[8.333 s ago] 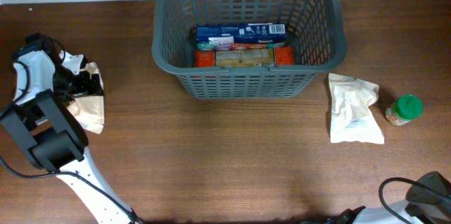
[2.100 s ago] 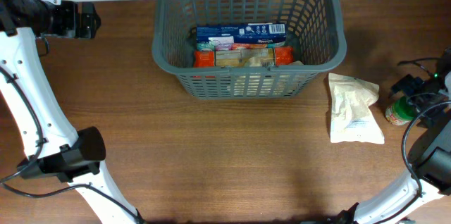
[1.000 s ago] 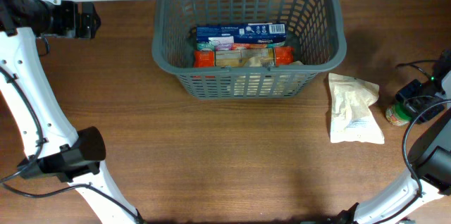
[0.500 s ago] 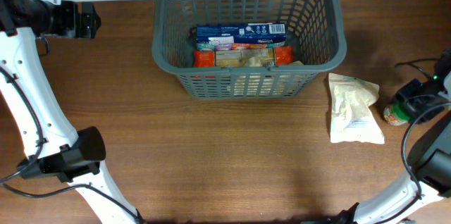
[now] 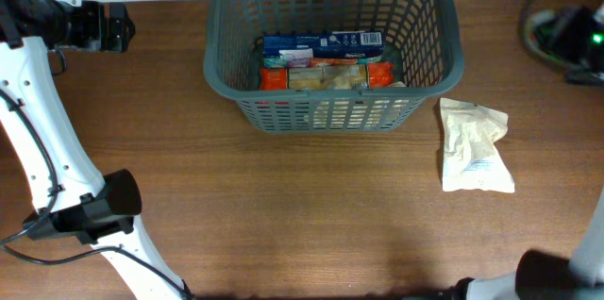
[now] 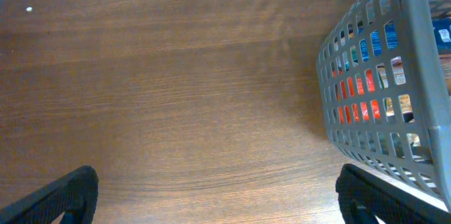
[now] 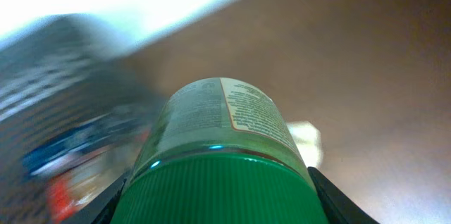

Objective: Pack container
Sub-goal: 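Carry the jar into the basket and release it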

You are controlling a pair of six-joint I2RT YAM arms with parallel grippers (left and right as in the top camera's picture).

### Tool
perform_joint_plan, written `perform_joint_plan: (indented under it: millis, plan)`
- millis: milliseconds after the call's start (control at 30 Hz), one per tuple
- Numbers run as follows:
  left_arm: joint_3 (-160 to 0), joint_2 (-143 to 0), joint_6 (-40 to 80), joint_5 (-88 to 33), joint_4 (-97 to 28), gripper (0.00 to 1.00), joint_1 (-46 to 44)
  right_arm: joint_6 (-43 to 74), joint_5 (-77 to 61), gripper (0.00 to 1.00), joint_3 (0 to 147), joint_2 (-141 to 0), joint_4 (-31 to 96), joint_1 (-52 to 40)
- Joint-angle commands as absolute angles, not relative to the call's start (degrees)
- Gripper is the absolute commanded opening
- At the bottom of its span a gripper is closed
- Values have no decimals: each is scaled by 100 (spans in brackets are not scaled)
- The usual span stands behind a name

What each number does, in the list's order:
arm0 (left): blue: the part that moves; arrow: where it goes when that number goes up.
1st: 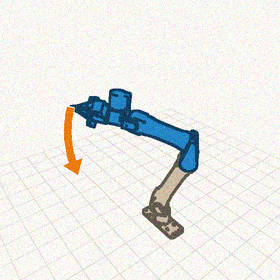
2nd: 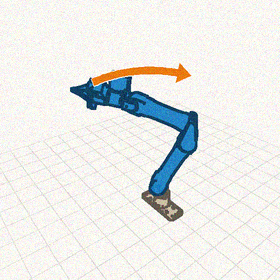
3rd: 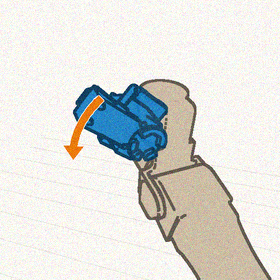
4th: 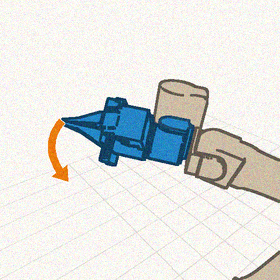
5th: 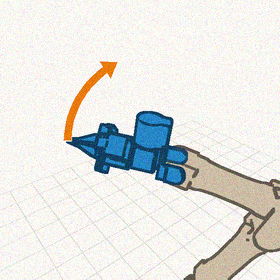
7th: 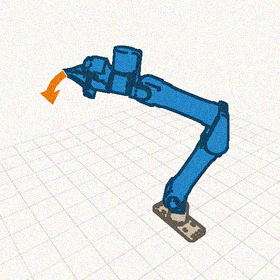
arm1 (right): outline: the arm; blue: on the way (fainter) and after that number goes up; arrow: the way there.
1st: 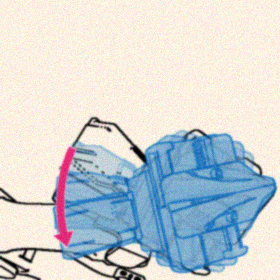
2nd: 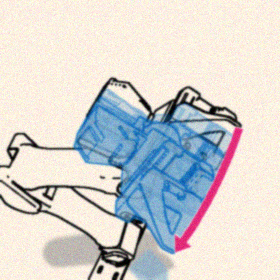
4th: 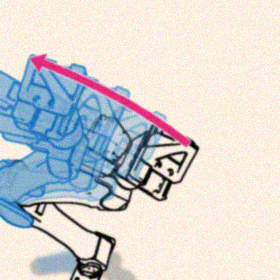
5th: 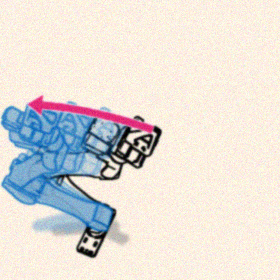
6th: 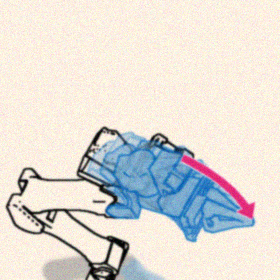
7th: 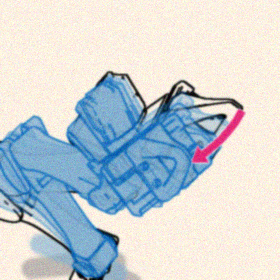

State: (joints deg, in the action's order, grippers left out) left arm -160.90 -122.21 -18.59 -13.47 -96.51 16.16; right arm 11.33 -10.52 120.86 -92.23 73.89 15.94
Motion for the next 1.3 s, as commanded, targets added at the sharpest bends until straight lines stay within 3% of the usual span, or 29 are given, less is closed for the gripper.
perform_joint_plan:
  millis: [0,333,900,933,1000,1100,1267]
  plan:
    - [-16059,-12213,-1800,-1372,-9666,99,1629,550,-1334,4,12346,-8875,7347,825]
    - [-16059,-12213,-1800,-1372,-9666,99,1629,469,-965,4,12322,-9581,6646,-1210]
    - [-16059,-12213,-1800,-1372,-9666,99,1629,493,-991,5,12322,-12431,6838,-1350]
    - [-16059,-12213,-1800,-1372,-9666,99,1629,491,-989,19,12322,-12462,6840,-1350]
    - [-16059,-12213,-1800,-1374,-9666,99,1629,491,-987,61,12326,-12449,6836,-1347]
    - [-16059,-12213,-1800,-1372,-9666,99,1629,469,-989,93,12422,-12344,6934,-1343]
    - [-16059,-12213,-1800,-1372,-9666,99,1629,19,-836,99,13319,-12073,7699,-1343]
